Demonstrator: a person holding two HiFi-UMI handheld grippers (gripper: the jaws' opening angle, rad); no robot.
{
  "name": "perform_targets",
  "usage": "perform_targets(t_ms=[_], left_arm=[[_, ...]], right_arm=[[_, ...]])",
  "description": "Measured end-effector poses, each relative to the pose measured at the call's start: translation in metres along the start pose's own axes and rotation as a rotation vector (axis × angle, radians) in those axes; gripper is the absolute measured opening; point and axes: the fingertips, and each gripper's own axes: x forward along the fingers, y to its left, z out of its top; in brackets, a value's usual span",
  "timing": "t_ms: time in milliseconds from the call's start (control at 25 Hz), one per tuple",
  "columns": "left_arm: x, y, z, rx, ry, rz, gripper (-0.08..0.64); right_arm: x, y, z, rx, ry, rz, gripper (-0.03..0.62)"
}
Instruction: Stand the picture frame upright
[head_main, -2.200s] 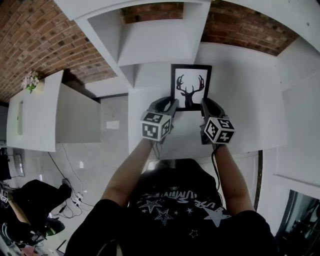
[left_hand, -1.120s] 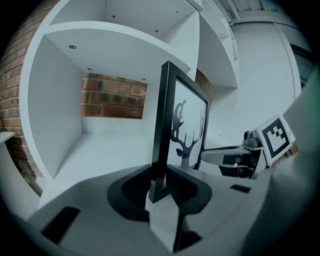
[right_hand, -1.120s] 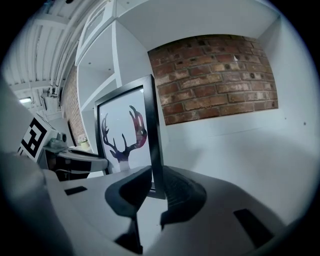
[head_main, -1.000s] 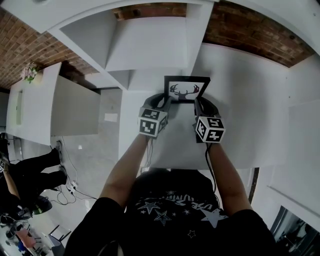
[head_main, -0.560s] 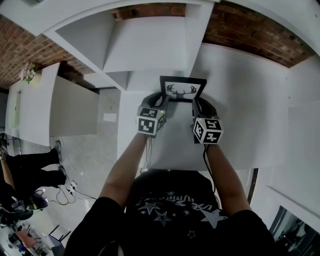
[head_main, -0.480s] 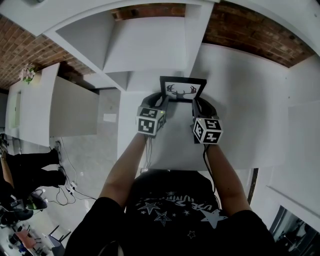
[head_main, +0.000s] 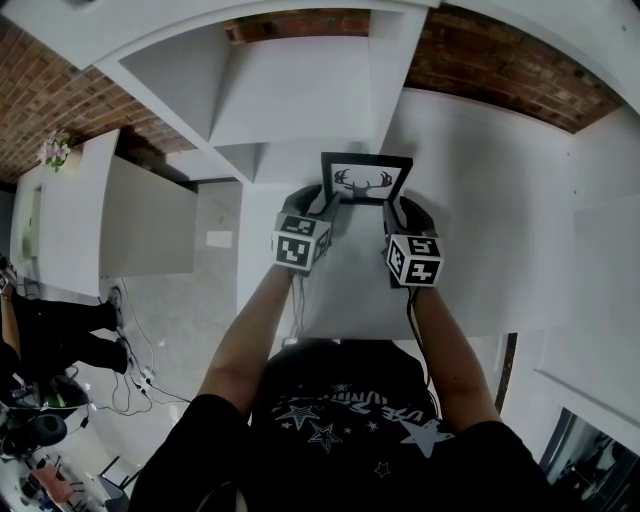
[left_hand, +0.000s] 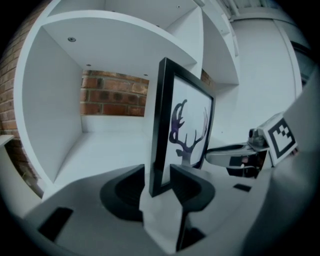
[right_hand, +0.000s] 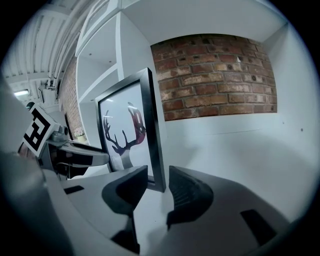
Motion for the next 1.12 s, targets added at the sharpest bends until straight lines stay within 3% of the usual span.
perform_targets(t_ms=[240, 680, 1120], left_arm=[[-0.006, -0.001, -0.006, -0.004, 0.017, -0.007, 0.173], [-0.038, -0.014, -0.019, -0.034, 0.001, -0.066, 0.183], [-0.091, -0.027, -0.026, 0.035, -0.049, -0.143, 0.183]], right_arm=[[-0.005, 0.004, 0.003, -0.002, -0.008, -0.011, 0.138], [-0.03, 0.019, 0.004, 0.022, -0.036, -0.071, 0.138], [-0.083, 0.051, -0.002, 0.028, -0.084, -0.158, 0.138]])
